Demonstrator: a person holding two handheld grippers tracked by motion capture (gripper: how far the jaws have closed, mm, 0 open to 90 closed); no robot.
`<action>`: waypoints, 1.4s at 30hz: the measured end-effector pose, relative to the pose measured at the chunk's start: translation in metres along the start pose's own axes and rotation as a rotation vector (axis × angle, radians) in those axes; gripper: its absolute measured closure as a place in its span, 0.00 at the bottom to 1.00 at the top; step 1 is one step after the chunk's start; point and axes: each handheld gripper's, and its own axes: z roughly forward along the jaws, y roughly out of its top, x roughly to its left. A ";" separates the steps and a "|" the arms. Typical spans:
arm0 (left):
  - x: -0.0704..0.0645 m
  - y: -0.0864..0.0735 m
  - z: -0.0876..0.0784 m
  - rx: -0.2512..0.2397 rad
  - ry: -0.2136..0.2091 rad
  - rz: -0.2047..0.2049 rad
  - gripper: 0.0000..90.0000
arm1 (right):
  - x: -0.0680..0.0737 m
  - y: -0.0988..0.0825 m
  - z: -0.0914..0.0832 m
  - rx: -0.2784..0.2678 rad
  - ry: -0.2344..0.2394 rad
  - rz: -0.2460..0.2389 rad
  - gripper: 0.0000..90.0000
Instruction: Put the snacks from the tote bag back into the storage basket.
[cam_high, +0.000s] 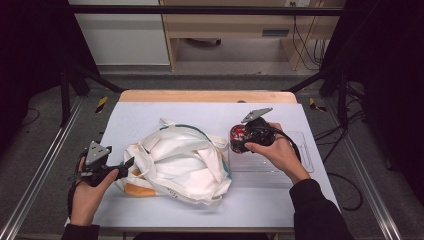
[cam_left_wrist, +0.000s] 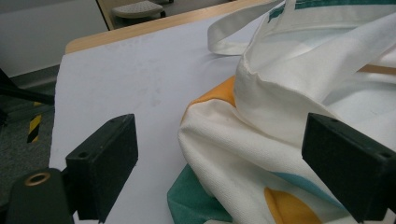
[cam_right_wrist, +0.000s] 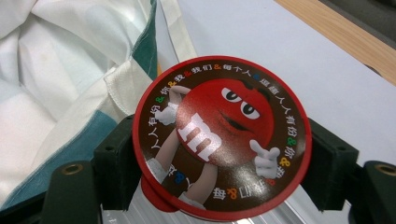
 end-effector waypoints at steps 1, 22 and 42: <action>0.000 0.000 0.000 0.000 0.002 -0.004 0.11 | 0.000 0.000 0.001 0.000 0.002 -0.007 0.29; 0.000 0.000 -0.001 -0.005 0.005 -0.019 0.11 | -0.003 -0.002 0.017 0.066 -0.002 -0.003 0.29; -0.001 0.000 -0.001 -0.003 0.006 -0.026 0.11 | -0.005 -0.009 0.029 0.113 0.016 0.004 0.29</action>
